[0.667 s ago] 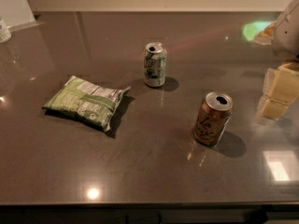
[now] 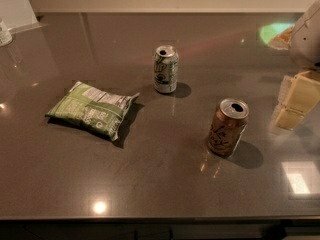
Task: Pick orange can
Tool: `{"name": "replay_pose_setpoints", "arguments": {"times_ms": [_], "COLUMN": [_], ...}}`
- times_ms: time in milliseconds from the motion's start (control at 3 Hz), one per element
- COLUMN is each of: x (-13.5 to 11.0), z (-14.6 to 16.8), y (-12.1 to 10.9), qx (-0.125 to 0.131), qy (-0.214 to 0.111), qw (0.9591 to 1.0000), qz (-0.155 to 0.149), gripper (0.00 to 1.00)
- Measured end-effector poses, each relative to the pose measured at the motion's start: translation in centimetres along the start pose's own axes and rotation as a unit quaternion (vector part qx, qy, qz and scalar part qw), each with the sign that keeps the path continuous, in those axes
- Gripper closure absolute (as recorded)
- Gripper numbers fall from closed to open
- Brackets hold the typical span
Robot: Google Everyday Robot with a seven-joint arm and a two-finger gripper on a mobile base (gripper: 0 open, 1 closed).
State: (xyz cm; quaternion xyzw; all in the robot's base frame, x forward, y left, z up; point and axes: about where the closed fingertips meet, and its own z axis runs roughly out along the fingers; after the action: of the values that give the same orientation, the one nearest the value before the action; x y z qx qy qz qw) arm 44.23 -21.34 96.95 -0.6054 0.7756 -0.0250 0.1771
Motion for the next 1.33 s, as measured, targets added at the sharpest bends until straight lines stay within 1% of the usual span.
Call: {"name": "replay_pose_setpoints", "arguments": {"times_ms": [333,667,1000,1333], "x": [-0.1,-0.9,-1.0,-1.8], "z": [1.5,4.8,5.5,6.4], "y": [-0.3,0.6,0.8,2.4], "qx": [-0.005,-0.050,-0.059,-0.089], "qy": [-0.033,-0.084,-0.094,-0.118], "qw": [0.9994,0.9952,0.9938,0.9891], "qz": [0.001,0.002,0.001,-0.004], "gripper": [0.00,0.00,0.00,0.07]}}
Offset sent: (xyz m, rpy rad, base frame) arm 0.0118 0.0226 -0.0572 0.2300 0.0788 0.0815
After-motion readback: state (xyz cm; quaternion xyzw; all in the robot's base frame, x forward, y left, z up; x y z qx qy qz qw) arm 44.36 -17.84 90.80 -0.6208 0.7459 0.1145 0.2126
